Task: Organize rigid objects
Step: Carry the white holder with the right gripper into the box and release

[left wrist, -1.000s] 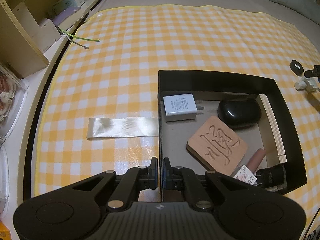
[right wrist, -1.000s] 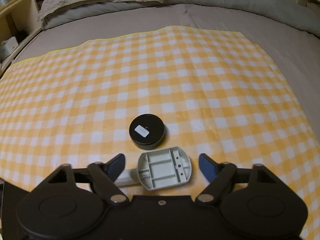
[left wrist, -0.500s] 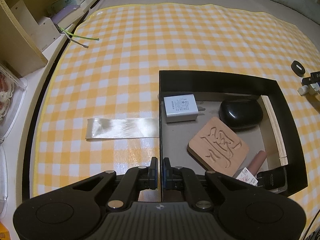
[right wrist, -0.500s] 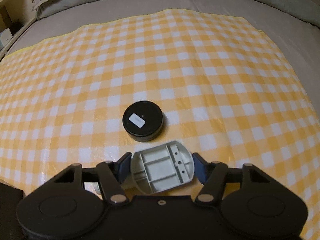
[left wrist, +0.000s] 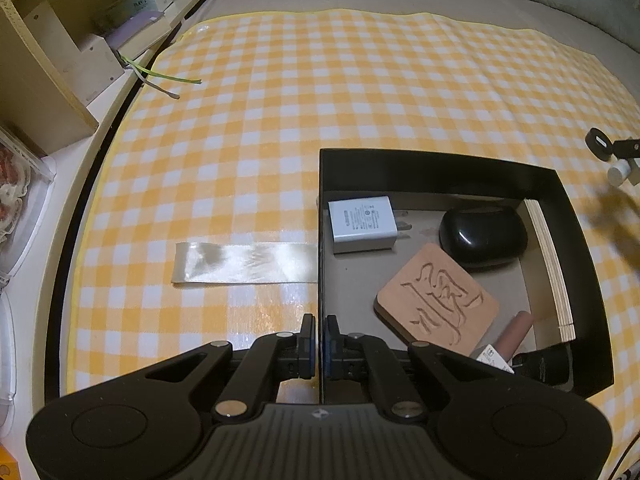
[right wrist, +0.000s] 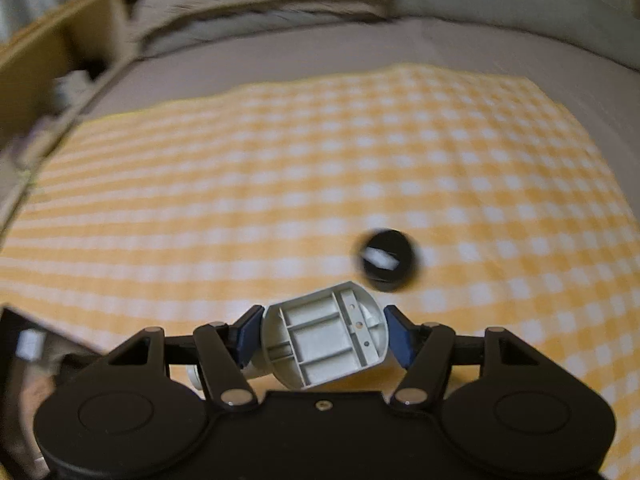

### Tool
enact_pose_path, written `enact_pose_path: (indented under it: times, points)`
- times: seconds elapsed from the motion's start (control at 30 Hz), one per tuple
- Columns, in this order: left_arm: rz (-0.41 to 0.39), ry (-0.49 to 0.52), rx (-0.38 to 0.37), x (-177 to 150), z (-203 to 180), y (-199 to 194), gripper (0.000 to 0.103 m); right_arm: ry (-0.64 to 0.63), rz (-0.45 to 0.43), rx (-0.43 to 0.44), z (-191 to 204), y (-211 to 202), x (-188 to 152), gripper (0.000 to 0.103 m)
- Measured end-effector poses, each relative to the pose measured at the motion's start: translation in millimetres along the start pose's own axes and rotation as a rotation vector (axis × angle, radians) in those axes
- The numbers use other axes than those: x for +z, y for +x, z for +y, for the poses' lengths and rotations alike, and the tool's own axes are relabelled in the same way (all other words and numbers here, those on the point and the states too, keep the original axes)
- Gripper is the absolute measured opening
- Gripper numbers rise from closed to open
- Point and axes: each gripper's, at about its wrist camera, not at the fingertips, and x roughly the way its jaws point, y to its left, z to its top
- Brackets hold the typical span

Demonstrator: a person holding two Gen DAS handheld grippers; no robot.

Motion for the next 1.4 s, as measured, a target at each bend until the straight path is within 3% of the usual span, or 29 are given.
enact_pose_path:
  times: [0.3, 0.6, 0.87, 1.17, 1.4]
  points:
    - [-0.01, -0.006, 0.017, 2, -2, 0, 0.004, -0.171, 0.009, 0.26, 105, -39, -13, 0.065]
    - [-0.029, -0.013, 0.015, 0, -1, -8, 0.004, -0.321, 0.151, 0.301, 182, -29, -53, 0.065]
    - [-0.029, -0.011, 0.011, -1, 1, -9, 0.004, -0.392, 0.227, 0.307, 200, -12, -67, 0.068]
    - [-0.029, -0.009, 0.014, -1, 0, -9, 0.005, -0.384, 0.242, 0.274, 198, -10, -68, 0.07]
    - [-0.029, -0.009, 0.015, -1, 0, -9, 0.004, -0.362, 0.22, 0.263, 193, -14, -65, 0.079]
